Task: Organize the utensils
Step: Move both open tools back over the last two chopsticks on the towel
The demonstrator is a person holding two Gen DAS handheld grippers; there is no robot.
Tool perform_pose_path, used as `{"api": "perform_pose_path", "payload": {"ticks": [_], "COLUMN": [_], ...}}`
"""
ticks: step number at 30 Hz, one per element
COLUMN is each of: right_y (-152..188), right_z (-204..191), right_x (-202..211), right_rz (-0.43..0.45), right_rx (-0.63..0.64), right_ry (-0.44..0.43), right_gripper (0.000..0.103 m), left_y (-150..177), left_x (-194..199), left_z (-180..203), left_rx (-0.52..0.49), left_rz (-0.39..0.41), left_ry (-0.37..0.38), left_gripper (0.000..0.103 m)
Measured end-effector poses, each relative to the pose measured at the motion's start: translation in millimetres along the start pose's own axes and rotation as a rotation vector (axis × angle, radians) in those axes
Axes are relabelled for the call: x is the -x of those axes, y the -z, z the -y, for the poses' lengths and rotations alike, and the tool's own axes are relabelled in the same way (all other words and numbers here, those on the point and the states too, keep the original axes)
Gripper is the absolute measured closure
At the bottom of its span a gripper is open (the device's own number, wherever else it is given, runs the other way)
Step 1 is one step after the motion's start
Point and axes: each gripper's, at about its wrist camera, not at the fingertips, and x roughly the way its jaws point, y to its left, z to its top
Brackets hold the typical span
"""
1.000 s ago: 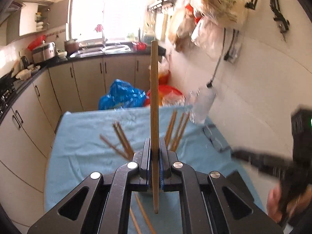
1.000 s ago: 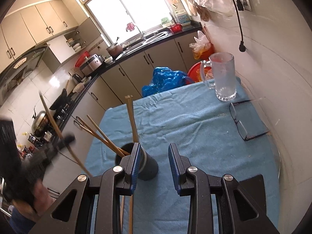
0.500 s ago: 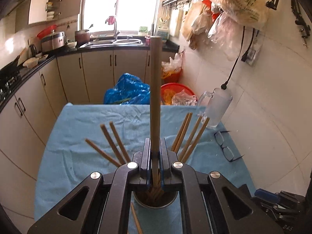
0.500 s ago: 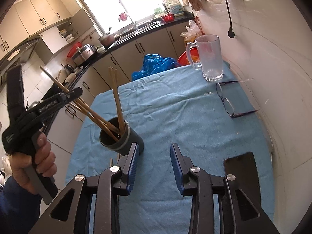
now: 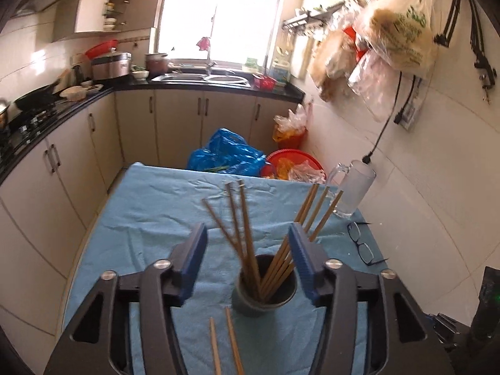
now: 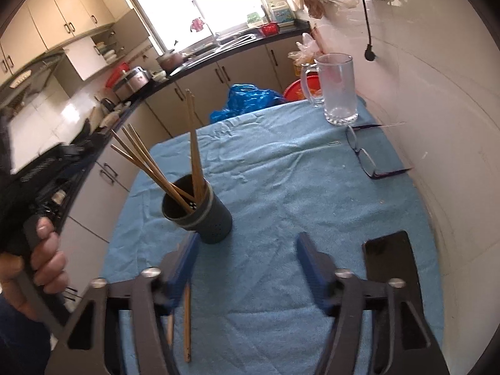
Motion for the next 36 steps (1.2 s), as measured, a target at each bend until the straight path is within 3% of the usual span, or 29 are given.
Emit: {"api": "perform_pose_path", "payload": {"ticks": [2,7,11,13,17,22,26,29,32,34,36], "right_y": [6,28,55,69,87,96,107,107,112,116,120], "right_z": [-4,-20,-32,-38,-50,-62,-72,-78,-89,-94,-98], "right_x": [0,-13,-23,-25,-19,-18,-29,-28,-32,-36,-44], "right_rz": [-0.003,-0.085,-0.133,-0.148,-0.159,-0.182,-0.257,-0.245,-0.241,-0.251,-0.299], "right_rx": [0.006,0.099,0.201,0.24,0.246,0.227,0.231,0.227,0.265,0.286,0.287], "right_ry": [0.032,0.146,0.276,0.294,0.276,0.193,0.164,0.117,0.145,0.134,0.073], "right_gripper": [0.02,0.013,0.011,0.011,0.012,0.019,0.023,0.021,0.018,0.016,0.017], "left_y": [15,71,119,137,174,193,195,196,195,195,194], "left_x": [11,33,43,48,54,61,68,71,71,73,76], "left_z": [-6,-18,-32,-42,-56,-68,-76,-83,-83,-84,-91], "left_rx": [0.013,0.003,0.042,0.088,0.154,0.134,0.117,0.125,0.094,0.062,0.074], "left_rz": [0.005,-0.024,-0.112,-0.142,-0.227,-0.278,-0.281,-0.283,-0.301,-0.297,-0.295], "left_ry": [-0.021,-0.114,-0.151,-0.164,-0.174,-0.211,-0.241,-0.227,-0.201,-0.224,-0.219], "left_gripper": [0.038,0.036,0.035,0.034,0.034,0.034,0.031,0.027,0.027,0.027,0.027]}}
